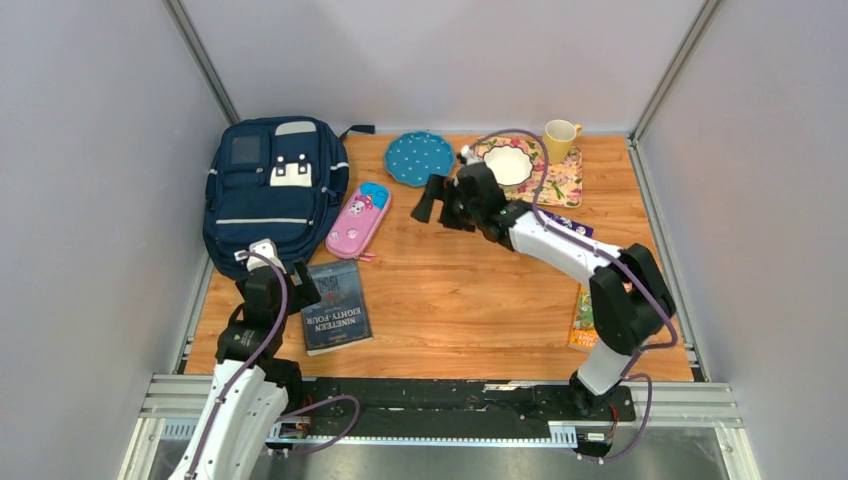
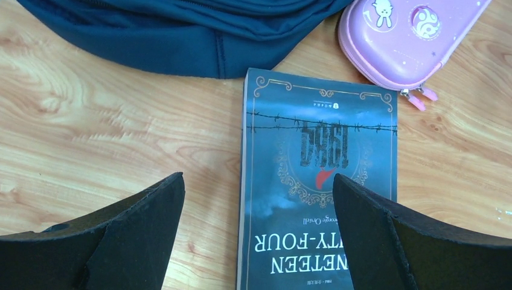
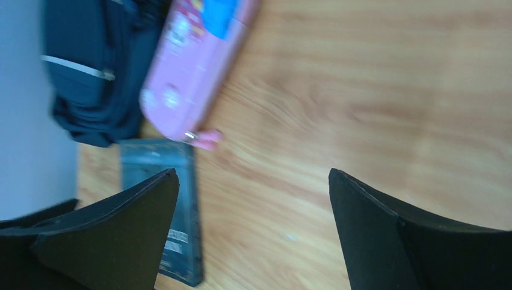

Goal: Pack the student bag
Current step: Move the book to the center of the board, then pick up the student bag at the corner of the board.

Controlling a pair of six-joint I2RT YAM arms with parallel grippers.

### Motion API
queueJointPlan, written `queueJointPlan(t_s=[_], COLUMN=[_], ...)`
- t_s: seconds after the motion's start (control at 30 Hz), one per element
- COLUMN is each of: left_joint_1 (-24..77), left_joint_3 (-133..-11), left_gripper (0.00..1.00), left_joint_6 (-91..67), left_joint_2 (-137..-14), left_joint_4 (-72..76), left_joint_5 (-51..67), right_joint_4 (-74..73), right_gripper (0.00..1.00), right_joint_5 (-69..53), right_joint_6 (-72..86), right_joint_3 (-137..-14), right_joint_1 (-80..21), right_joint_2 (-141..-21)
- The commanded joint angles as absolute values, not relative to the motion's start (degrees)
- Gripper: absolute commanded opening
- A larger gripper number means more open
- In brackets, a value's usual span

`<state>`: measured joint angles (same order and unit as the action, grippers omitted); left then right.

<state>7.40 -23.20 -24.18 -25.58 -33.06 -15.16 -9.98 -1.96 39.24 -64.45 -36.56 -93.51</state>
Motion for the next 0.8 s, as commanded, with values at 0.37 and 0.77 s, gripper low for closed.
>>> queueJointPlan(t_s=[0.37,0.77], left_joint_1=[7.2,2.9], left_joint_3=[-27.0,-25.8], left_gripper=[0.99,0.99], left_joint_6=[-34.0,-32.7], left_joint_2=[-30.5,-36.6], left_joint_4=[-33.9,-27.0], left_joint_5=[-20.3,-18.6], right_joint_4=[-7.9,-3.6], right_gripper=[0.97,0.98], right_joint_5=[-23.6,-20.8], right_joint_6=[42.3,41.1], right_joint_3=[-128.1,-145.6], right_joint_1=[-37.1,-39.1], right_joint_2=[-140.8,-155.8])
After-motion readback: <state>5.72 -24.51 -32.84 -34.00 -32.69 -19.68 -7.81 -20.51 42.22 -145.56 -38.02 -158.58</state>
